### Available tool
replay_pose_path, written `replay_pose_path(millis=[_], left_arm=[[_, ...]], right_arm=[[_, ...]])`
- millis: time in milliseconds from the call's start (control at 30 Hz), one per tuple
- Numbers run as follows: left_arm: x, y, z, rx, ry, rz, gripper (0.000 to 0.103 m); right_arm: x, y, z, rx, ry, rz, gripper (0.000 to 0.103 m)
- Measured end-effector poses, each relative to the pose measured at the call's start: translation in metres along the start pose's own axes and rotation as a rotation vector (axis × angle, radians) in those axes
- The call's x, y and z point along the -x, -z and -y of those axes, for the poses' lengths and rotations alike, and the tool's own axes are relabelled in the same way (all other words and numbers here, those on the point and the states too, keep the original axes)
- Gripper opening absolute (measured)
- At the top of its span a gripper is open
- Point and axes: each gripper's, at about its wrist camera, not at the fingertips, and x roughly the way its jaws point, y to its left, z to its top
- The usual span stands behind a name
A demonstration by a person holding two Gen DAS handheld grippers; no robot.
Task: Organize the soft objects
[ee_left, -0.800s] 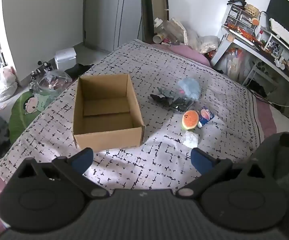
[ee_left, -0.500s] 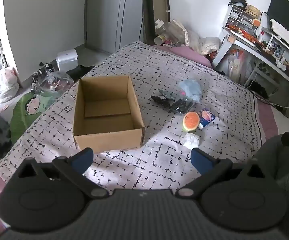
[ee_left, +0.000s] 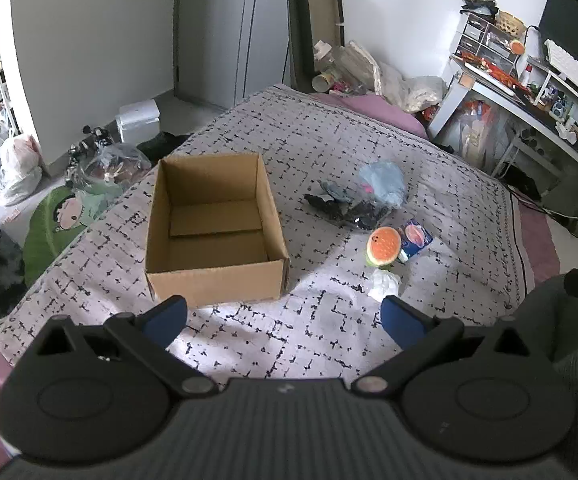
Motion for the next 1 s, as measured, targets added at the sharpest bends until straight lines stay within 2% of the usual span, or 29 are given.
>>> replay_pose_path(millis=[167,1000], left_arm=[[0.008,0.001,0.001,0.001,-0.025,0.044,0.1],[0.012,-0.002,0.0,-0.002,0.013,0.06,0.101]], right_arm=[[0.0,0.001,0.001,-0.006,0.0,-0.002,0.103],[-0.006,0.004,0.007,-0.025,0.0,-0.017,0.103]])
